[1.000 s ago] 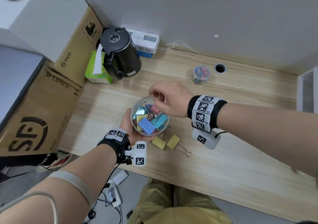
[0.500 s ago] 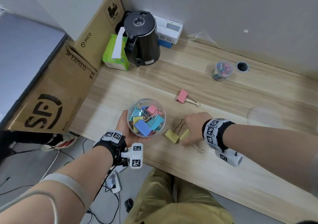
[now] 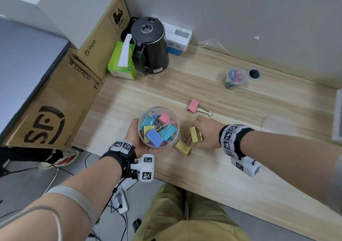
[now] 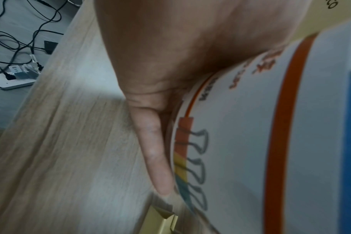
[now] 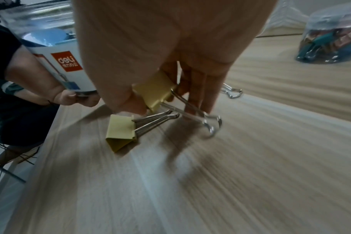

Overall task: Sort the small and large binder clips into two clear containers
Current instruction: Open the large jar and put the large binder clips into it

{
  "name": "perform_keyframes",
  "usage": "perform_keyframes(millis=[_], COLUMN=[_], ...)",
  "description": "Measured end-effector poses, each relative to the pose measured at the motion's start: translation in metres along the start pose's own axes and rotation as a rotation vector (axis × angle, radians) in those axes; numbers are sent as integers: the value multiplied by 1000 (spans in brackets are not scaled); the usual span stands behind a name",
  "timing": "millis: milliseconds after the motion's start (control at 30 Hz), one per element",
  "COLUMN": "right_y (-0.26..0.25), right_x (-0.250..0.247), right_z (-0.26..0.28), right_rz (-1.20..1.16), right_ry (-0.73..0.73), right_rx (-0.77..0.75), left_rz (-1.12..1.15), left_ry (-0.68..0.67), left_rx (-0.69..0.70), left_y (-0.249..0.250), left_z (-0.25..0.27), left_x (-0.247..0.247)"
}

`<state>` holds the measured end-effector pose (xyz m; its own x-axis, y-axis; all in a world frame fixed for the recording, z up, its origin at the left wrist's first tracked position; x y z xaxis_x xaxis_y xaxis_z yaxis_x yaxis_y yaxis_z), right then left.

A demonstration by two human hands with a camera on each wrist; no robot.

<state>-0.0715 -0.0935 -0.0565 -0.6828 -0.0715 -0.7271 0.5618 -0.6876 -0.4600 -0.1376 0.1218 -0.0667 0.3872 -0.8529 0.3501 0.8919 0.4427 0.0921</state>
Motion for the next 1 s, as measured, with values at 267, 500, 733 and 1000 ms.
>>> perform_keyframes(millis=[267, 500, 733, 1000], right_y=[-28, -20, 11, -65], right_x=[28, 40, -65, -116], right_z=[-21, -24, 15, 9], right_rz=[58, 106, -149, 163], right_ry=[-60, -44, 499, 379], right_rx=[-164, -117, 11, -104], left_rz=[-12, -34, -37, -68], left_ry=[65, 112, 120, 115], left_rx=[22, 24, 11, 34], left_y=[-3, -8, -11, -4], left_z=[0, -4, -11, -21], left_x=[-13, -21, 0, 34])
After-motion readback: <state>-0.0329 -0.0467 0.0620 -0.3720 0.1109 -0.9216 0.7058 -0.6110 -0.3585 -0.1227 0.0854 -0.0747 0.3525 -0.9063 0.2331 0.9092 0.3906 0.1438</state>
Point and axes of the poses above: each hand's wrist, its own z-axis away from the middle knuckle, its own x-axis out of the palm, y = z × x, the point moved 6 cm from there along -z, towards the middle knuckle, and after that the axes turned 13 degrees about -x, right-handed, at the moved point
